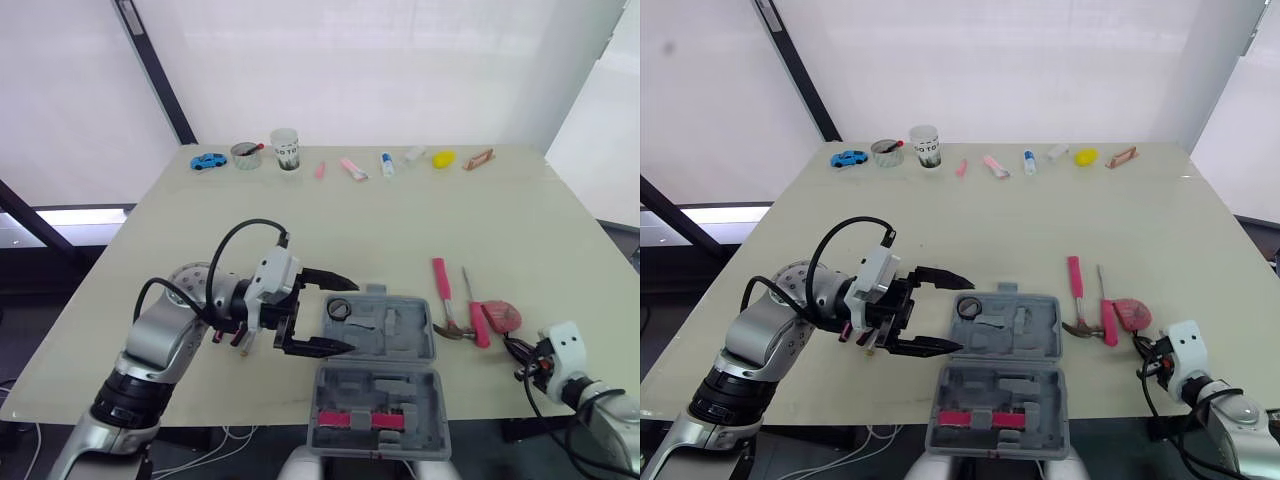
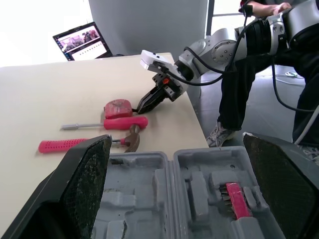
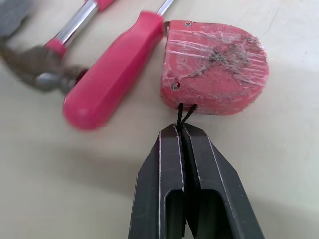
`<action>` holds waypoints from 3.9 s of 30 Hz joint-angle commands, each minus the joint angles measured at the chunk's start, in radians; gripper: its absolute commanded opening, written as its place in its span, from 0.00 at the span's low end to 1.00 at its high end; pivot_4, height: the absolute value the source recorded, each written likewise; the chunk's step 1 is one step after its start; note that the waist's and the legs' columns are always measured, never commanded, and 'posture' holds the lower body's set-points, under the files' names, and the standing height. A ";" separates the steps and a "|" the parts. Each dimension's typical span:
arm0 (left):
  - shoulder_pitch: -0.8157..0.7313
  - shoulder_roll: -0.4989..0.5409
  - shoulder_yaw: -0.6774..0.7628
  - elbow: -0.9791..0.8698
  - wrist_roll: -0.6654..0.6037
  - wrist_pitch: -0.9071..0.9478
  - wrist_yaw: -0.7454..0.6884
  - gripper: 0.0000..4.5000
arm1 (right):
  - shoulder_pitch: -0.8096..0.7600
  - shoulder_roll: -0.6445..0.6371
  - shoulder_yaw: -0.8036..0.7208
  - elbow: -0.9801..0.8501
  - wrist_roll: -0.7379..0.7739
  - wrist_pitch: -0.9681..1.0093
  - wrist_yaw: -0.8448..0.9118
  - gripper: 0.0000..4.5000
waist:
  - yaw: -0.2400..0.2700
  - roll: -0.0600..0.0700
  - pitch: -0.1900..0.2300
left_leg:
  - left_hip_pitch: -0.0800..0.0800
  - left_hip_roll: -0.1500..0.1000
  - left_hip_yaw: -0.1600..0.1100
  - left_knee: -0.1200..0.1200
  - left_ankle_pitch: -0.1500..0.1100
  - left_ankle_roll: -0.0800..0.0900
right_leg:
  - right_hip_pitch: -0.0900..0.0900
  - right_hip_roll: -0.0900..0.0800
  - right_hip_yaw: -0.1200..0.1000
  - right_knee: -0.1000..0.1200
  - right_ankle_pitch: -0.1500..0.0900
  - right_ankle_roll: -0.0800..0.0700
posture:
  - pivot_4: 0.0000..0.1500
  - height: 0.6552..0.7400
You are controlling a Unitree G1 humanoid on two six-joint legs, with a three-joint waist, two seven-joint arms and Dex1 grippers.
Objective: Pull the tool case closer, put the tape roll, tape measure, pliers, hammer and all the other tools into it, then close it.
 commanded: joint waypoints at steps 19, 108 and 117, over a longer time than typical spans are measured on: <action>0.008 0.042 -0.009 -0.007 -0.010 -0.046 -0.110 1.00 | 0.284 -0.143 0.009 -0.301 0.087 0.132 0.237 0.02 | 0.001 -0.001 0.000 | 0.001 0.002 0.001 0.001 0.000 0.000 | 0.000 0.002 0.002 0.000 0.000 0.000 | 1.00 1.00; 0.006 0.172 0.075 0.066 -0.191 -0.096 -0.261 1.00 | -0.221 -0.240 0.150 0.543 -0.099 -0.673 0.608 0.69 | -0.001 -0.004 0.002 | 0.002 0.003 0.005 0.005 0.000 0.000 | 0.001 0.003 0.005 0.002 0.002 0.000 | 1.00 1.00; 0.029 0.168 0.105 0.083 -0.199 -0.092 -0.238 1.00 | -0.193 -0.306 0.134 0.168 -0.014 -0.414 0.588 0.69 | -0.004 -0.003 0.002 | 0.002 0.004 0.004 0.005 0.000 0.000 | 0.000 0.004 0.005 0.002 0.002 0.001 | 1.00 1.00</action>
